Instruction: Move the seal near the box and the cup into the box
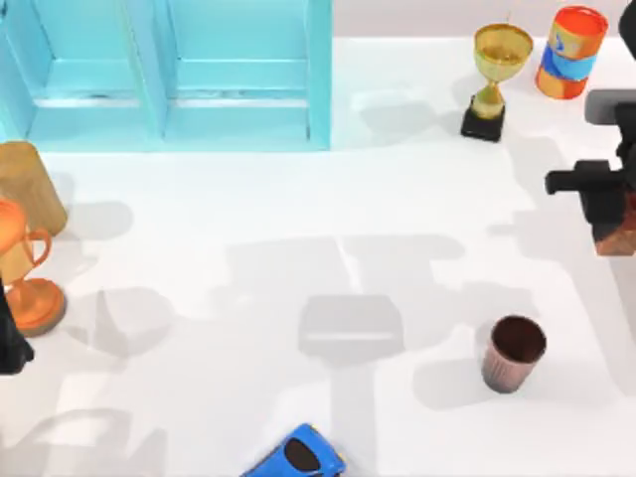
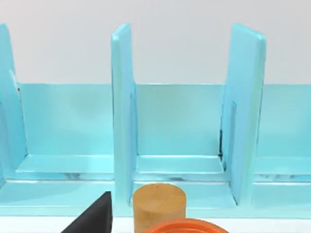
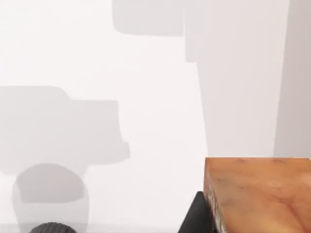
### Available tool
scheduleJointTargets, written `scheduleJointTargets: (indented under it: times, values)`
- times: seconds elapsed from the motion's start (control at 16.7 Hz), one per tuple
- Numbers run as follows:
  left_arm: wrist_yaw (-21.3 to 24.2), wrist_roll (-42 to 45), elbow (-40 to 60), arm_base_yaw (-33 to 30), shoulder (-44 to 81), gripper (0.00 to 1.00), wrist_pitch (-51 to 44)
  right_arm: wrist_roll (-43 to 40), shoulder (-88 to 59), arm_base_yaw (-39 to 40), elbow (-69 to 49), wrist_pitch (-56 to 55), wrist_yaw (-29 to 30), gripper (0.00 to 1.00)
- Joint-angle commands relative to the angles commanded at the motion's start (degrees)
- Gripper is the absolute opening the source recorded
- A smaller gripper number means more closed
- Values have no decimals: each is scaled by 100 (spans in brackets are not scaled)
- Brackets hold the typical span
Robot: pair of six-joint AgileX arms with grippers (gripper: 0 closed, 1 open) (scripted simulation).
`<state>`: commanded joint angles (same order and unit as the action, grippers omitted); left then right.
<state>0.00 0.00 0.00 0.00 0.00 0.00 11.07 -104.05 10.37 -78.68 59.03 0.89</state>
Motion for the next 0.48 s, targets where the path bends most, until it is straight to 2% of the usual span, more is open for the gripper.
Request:
scheduleJointTargets:
  times: [0.48]
  values:
    - [0,0,0,0,0,100,0,-7,-170,0,444,-625,-3,0]
